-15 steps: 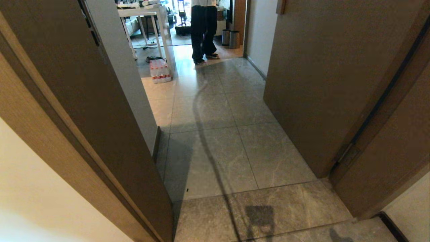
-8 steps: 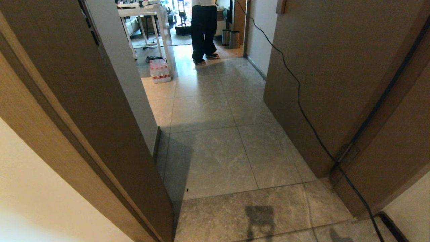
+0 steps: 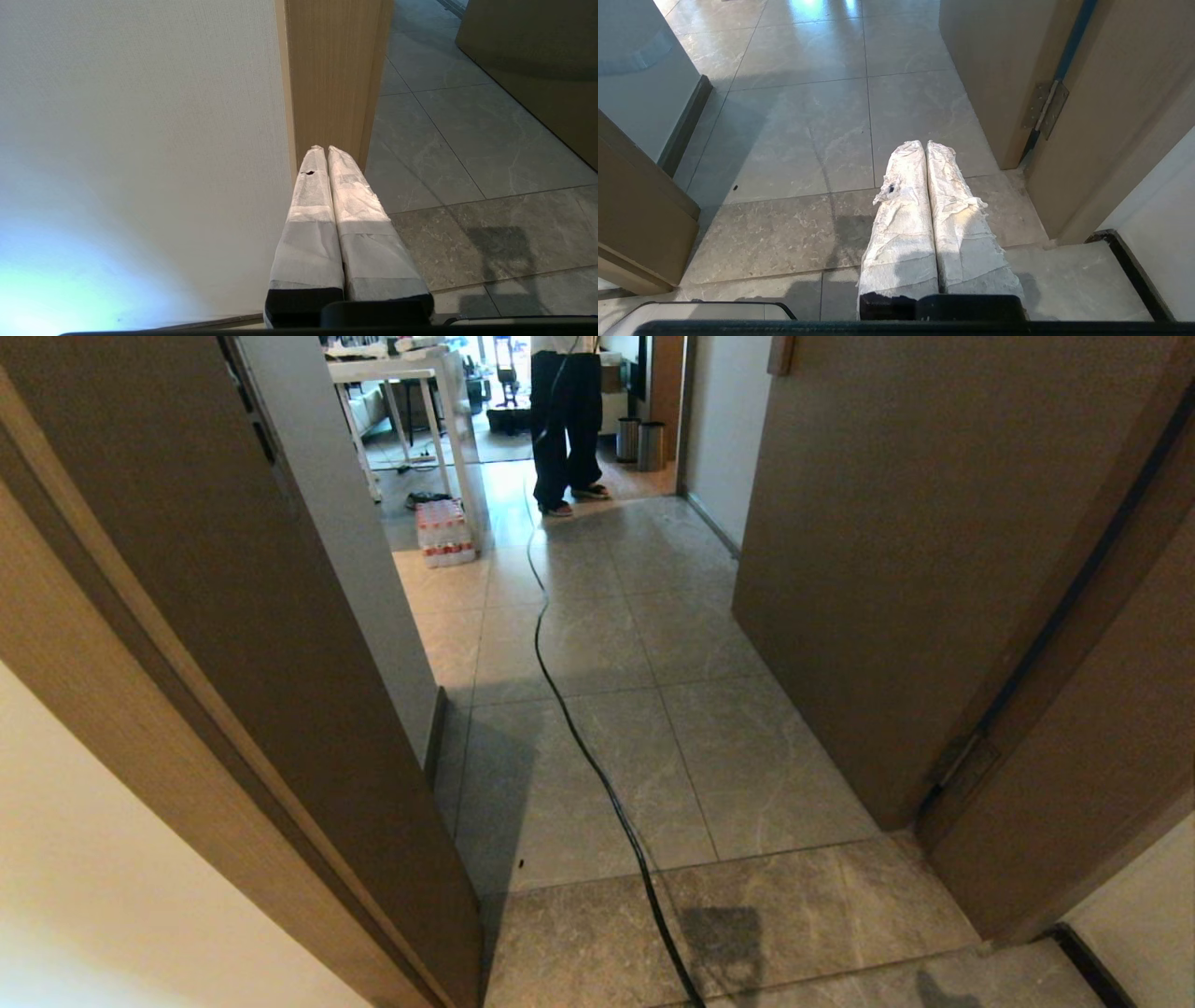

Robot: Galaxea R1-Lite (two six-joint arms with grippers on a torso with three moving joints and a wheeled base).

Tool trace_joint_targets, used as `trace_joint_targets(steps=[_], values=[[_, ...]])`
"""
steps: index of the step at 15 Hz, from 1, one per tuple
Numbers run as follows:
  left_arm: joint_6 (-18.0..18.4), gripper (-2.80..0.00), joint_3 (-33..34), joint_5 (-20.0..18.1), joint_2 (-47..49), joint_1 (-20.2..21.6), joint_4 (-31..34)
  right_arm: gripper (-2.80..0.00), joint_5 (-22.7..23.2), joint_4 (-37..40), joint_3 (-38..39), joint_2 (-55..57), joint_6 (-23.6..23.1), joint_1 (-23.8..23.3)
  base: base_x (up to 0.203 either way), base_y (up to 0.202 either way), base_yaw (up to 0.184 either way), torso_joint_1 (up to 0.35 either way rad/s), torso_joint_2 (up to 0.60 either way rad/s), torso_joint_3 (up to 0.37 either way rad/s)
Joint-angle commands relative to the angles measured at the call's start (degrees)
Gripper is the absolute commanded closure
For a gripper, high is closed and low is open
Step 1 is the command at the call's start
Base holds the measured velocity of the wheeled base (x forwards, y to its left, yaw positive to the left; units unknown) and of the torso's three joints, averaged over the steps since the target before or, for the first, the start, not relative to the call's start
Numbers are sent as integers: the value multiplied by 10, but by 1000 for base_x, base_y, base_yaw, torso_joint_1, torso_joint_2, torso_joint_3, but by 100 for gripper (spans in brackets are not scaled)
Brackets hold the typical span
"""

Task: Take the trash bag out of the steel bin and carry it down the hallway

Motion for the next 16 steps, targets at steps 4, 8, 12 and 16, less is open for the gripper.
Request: trace_joint_targets(steps=[4,8,12,16], values=[[0,0,6,0,0,0,0,0,0,0,0,0,0,0,0,0,0,0,0,0],[0,0,6,0,0,0,0,0,0,0,0,0,0,0,0,0,0,0,0,0],[1,0,7,0,0,0,0,0,0,0,0,0,0,0,0,0,0,0,0,0],[1,0,7,0,0,0,0,0,0,0,0,0,0,0,0,0,0,0,0,0]])
